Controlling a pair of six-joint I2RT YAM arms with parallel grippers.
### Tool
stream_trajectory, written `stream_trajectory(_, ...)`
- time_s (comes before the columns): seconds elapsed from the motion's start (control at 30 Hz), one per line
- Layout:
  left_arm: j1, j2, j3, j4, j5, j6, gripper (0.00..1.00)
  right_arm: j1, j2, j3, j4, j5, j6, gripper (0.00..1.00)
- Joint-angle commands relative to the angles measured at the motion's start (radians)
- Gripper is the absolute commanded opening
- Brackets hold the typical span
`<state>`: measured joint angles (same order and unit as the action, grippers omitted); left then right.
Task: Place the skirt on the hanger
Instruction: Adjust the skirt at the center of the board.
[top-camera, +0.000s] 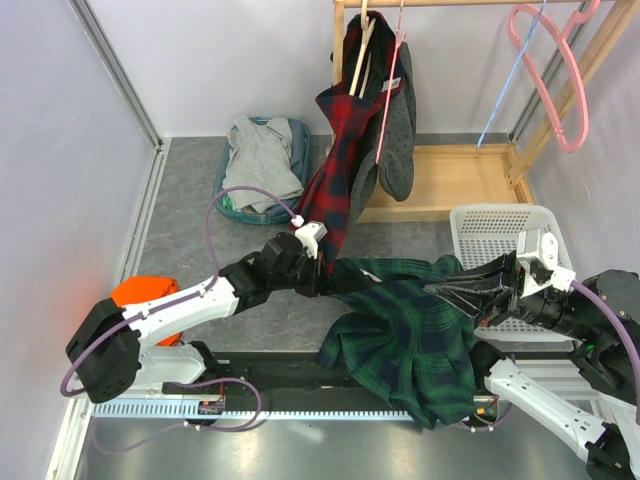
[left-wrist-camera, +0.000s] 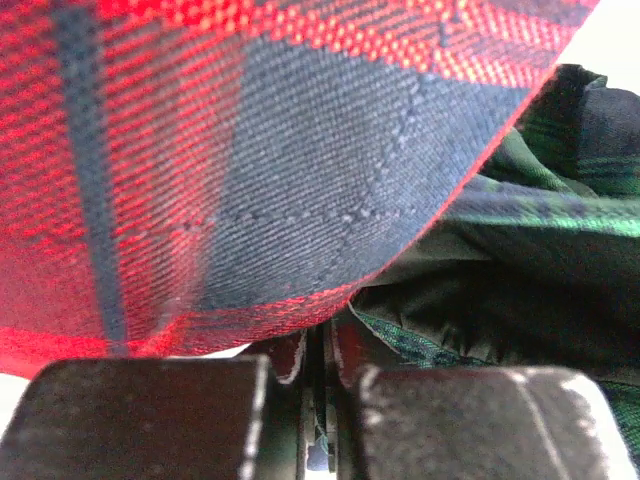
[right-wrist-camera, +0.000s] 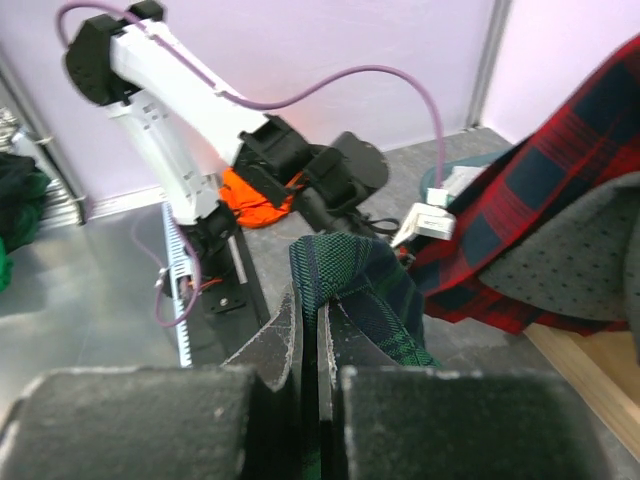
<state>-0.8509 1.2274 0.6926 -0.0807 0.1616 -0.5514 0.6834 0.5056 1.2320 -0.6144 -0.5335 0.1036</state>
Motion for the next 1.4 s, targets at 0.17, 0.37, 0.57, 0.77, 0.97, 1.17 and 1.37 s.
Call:
stream_trajectory(0.17, 0.001, -0.219, 0.172, -0.433, -0.323, 0.1, 0.02, 0.004, 0.03, 0.009, 0.07, 0.384, 0.031, 0.0)
stream_trajectory(0.37, 0.001, -0.393, 0.347, -0.64, -0.511, 0.119, 0.02, 0.004, 0.129, 0.011, 0.07, 0.582, 0.068, 0.0)
stream_trajectory(0.57, 0.003, -0.375, 0.568, -0.671, -0.68, 0.192, 0.02, 0.004, 0.293, 0.069, 0.1, 0.714, 0.087, 0.0)
stream_trajectory(0.77, 0.003, -0.313, 0.714, -0.665, -0.737, 0.237, 0.02, 0.004, 0.318, 0.069, 0.189, 0.728, 0.111, 0.0)
stream_trajectory(0.97, 0.004, -0.339, 0.658, -0.646, -0.722, 0.203, 0.02, 0.004, 0.226, -0.13, 0.315, 0.647, 0.186, 0.0)
stream_trajectory(1.17, 0.003, -0.402, 0.382, -0.601, -0.614, 0.079, 0.02, 0.004, 0.077, -0.558, 0.527, 0.626, 0.373, 0.0)
stream_trajectory(1.37, 0.003, -0.442, 0.112, -0.519, -0.485, -0.059, 0.02, 0.005, -0.048, -0.795, 0.536, 0.734, 0.577, 0.05)
